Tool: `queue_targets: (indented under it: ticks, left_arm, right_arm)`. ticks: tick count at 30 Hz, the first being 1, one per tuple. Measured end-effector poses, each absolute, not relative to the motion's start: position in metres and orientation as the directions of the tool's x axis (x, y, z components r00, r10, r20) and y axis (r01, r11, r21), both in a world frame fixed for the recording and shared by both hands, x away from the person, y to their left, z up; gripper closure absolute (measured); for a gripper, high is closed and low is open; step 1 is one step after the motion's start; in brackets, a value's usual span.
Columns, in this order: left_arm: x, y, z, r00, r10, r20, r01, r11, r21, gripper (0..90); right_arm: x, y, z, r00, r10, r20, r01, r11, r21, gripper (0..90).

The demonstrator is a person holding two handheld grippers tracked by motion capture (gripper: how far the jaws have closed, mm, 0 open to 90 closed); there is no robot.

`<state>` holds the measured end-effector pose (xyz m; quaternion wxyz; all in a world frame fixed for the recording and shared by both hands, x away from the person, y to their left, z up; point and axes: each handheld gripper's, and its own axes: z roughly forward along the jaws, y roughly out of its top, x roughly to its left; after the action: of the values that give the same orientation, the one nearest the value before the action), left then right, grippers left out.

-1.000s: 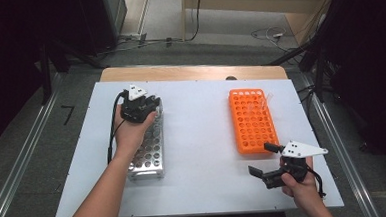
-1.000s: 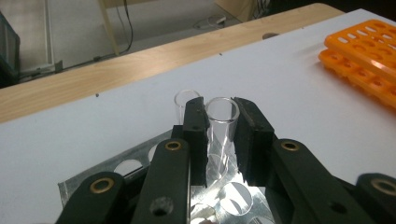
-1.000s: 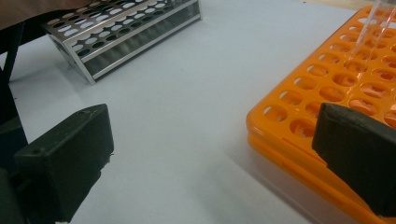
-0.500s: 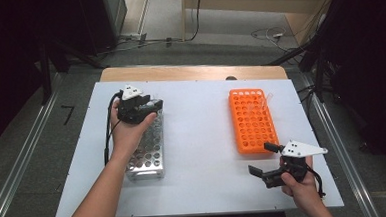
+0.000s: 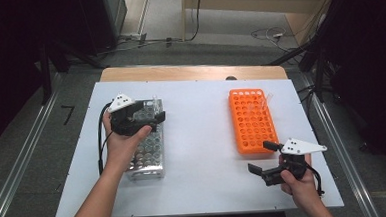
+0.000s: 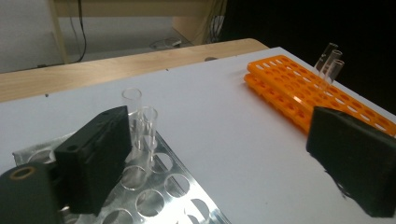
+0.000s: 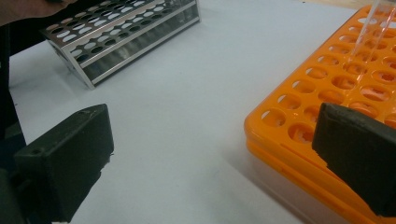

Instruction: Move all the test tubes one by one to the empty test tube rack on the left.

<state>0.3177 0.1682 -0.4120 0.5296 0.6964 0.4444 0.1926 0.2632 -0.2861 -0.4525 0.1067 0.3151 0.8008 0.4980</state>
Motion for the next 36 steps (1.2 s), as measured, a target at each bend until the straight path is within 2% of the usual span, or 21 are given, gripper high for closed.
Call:
queue_targets:
  ticks: [4,21,36]
  left_arm:
    - [0.304,0.167,-0.412,0.553,0.809,-0.2,0.399,-0.047,0.916,0.0]
    - [0.243,0.159,-0.404,0.613,0.775,-0.157,0.31,-0.053,0.949,0.0]
    - [0.209,0.163,-0.418,0.634,0.755,-0.169,0.31,-0.048,0.95,0.0]
  right_arm:
    - [0.265,-0.285,-0.452,-0.774,0.618,0.141,0.402,0.306,0.863,0.0]
    - [0.283,-0.281,-0.444,-0.754,0.645,0.124,0.401,0.303,0.865,0.0]
    - [0.32,-0.28,-0.441,-0.714,0.688,0.133,0.422,0.272,0.865,4.3]
